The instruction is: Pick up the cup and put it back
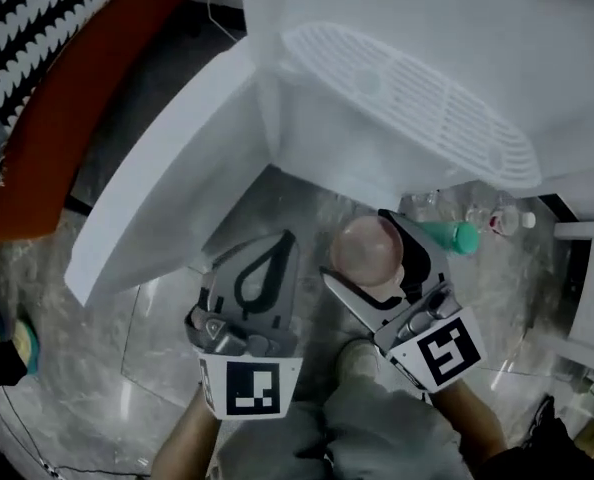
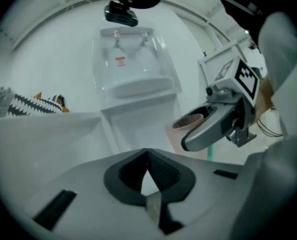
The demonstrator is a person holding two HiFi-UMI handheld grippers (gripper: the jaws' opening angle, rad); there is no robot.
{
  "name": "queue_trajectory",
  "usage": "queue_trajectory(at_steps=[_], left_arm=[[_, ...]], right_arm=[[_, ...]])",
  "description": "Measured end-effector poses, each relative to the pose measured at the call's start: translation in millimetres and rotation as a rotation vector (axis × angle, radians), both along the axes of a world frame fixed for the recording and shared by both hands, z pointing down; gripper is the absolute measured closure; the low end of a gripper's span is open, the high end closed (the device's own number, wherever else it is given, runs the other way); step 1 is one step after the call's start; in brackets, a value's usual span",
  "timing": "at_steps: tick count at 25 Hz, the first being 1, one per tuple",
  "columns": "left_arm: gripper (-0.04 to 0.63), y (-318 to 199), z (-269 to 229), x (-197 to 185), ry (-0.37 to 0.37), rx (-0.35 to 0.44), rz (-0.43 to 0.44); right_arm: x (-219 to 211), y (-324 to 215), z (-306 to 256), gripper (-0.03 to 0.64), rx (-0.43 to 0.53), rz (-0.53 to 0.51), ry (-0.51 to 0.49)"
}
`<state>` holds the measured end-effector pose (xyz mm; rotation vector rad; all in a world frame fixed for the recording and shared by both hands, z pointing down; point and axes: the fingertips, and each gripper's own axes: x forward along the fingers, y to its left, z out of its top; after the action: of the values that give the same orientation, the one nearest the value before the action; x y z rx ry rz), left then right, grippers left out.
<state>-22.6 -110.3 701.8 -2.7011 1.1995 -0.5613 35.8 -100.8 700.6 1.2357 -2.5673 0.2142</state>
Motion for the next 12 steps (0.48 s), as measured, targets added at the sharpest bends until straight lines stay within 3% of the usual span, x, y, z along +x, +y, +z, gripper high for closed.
queue_trajectory(at_steps=[4,8,12], left_arm=[[0.583,-20.2,42.0,0.9,0.054,0.007,0.001],[0.583,-29.6,89.6,-5.2,0.153,-0.133,-0.078],[0.583,-25.5,100.8,-8.3,0.142,-0.146,-0.117]], right_arm=[[10.9,-17.1,55.7,0.225,0.012,0.028,-0.032],[17.7,-21.4,85.0,0.225,0.022,0.055,-0.064],[21.9,-19.0,106.4,0.225,0.024,0.077,-0.045]])
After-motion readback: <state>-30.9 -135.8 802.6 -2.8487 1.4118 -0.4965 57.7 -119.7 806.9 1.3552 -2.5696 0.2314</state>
